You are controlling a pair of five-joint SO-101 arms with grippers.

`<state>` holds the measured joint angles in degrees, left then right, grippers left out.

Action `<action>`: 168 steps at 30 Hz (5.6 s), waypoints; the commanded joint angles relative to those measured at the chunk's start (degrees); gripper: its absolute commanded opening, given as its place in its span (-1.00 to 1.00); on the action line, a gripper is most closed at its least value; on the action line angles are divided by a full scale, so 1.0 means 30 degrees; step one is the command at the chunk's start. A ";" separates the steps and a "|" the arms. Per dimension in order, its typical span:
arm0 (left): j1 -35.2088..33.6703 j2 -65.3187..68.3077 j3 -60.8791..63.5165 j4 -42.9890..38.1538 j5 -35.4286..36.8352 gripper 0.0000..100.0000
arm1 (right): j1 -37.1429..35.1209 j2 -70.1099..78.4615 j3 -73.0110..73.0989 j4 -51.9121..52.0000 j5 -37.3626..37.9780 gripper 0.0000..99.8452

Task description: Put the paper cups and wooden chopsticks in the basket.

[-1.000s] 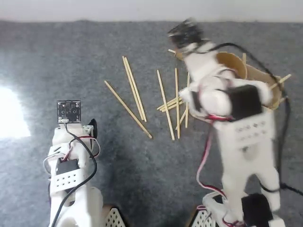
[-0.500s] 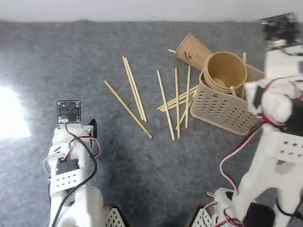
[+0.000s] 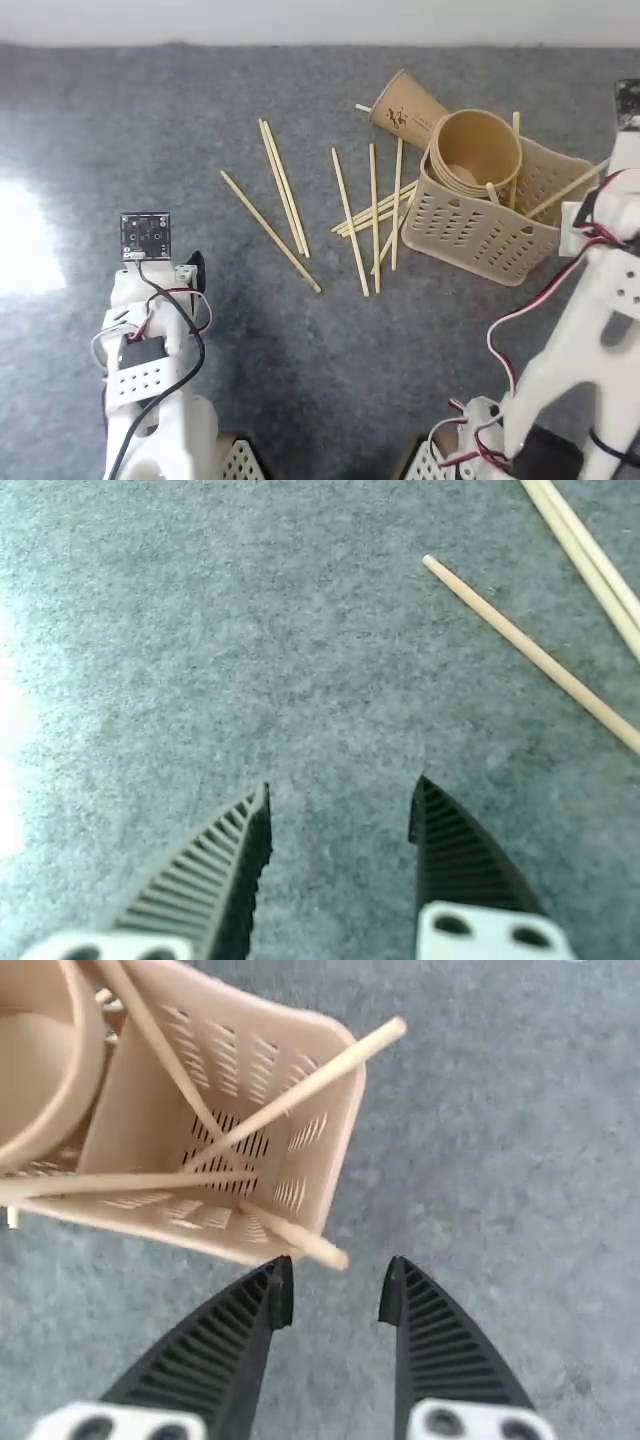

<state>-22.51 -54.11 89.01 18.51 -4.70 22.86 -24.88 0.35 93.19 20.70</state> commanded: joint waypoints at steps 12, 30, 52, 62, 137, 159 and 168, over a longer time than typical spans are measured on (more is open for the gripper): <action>0.0117 -0.0322 -0.0073 -0.0469 -0.0234 -0.57 | 0.0278 -0.0103 0.2813 -0.4879 0.0147 -0.97; 0.0117 -0.0322 -0.0073 -0.0469 -0.0234 -0.57 | 0.0249 -0.1890 0.0703 -0.2593 0.0147 -0.82; 0.0117 -0.0322 -0.0073 -0.0469 -0.0234 -0.57 | 0.0249 0.3121 0.0410 -0.4527 -0.0410 -0.95; 0.0117 -0.0322 -0.0073 -0.0469 -0.0234 -0.57 | -0.0044 -0.1158 0.0088 -0.4000 -0.0440 -0.76; 0.0117 -0.0322 -0.0073 -0.0469 -0.0234 -0.57 | -0.3297 -0.5231 0.0586 -0.5963 -0.1231 -0.68; 0.0088 -0.0322 -0.0073 -0.0469 -0.0234 -0.57 | -1.2469 1.1385 -1.2923 -0.5993 -0.3516 -0.69; 0.0088 -0.0322 -0.0073 -0.0469 -0.0234 -0.57 | -1.1824 2.1817 -2.2095 -0.5758 -0.4952 -0.69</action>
<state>-22.51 -54.11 89.01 18.51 -4.70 -13.27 33.67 -56.70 75.69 6.81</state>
